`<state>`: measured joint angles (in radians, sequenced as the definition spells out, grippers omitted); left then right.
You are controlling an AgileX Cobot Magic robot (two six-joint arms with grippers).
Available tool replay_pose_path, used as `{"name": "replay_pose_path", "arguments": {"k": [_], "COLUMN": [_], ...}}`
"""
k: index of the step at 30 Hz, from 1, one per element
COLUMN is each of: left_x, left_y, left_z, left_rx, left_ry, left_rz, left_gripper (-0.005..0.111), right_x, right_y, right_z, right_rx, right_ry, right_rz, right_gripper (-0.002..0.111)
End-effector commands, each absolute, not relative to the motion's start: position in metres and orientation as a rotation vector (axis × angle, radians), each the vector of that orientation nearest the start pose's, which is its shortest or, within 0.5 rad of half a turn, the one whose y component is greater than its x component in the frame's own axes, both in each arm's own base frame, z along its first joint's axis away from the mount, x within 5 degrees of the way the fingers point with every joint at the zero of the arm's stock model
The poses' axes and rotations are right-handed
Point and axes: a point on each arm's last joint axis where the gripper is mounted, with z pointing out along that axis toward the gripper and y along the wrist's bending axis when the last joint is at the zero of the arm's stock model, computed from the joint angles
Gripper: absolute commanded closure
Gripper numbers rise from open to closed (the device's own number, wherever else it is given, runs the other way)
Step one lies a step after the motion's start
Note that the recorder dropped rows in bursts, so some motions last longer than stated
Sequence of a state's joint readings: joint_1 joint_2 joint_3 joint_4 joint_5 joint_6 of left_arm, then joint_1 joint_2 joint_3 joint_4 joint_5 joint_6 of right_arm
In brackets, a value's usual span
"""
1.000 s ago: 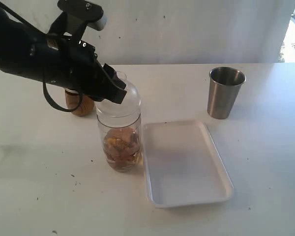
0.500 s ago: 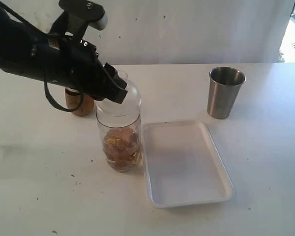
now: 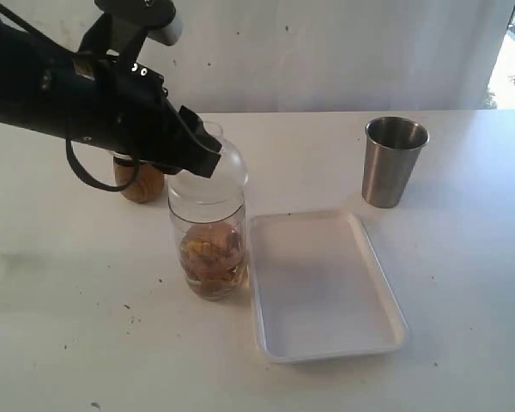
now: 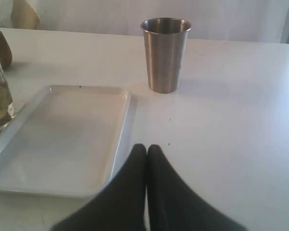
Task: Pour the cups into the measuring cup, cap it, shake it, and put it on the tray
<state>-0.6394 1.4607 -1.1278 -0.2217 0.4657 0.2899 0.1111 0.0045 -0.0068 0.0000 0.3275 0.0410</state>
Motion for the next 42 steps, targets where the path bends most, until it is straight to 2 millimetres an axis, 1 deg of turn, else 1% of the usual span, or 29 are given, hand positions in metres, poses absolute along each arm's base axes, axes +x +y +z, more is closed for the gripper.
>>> {"name": "replay_pose_path", "arguments": {"k": [1,4,15,20,26,29,31,39,42], "left_x": [0.253,0.253,0.260,0.261,0.263,0.265,0.265,0.256,0.254], "left_y": [-0.201,-0.201,-0.206,-0.206,-0.209,-0.210,-0.210,-0.204,-0.203], "left_z": [0.314,0.314,0.299,0.297,0.282,0.279,0.280,0.297,0.296], "left_rx": [0.874,0.875,0.903,0.909,0.936,0.932,0.929,0.929,0.936], "left_ry": [2.124,2.126,2.147,2.159,2.220,2.223,2.217,2.188,2.203], "left_rz": [-0.407,-0.407,-0.387,-0.386,-0.378,-0.378,-0.379,-0.386,-0.387], "left_gripper": [0.107,0.107,0.107,0.107,0.107,0.107,0.107,0.107,0.106], "right_x": [0.054,0.054,0.054,0.054,0.054,0.054,0.054,0.054,0.054], "right_y": [0.006,0.006,0.006,0.006,0.006,0.006,0.006,0.006,0.006], "right_z": [0.184,0.184,0.184,0.184,0.184,0.184,0.184,0.184,0.184], "right_rx": [-0.059,-0.059,-0.059,-0.059,-0.059,-0.059,-0.059,-0.059,-0.059], "right_ry": [1.802,1.802,1.802,1.802,1.802,1.802,1.802,1.802,1.802], "right_rz": [0.107,0.107,0.107,0.107,0.107,0.107,0.107,0.107,0.107], "right_gripper": [0.108,0.108,0.108,0.108,0.108,0.108,0.108,0.108,0.108]}}
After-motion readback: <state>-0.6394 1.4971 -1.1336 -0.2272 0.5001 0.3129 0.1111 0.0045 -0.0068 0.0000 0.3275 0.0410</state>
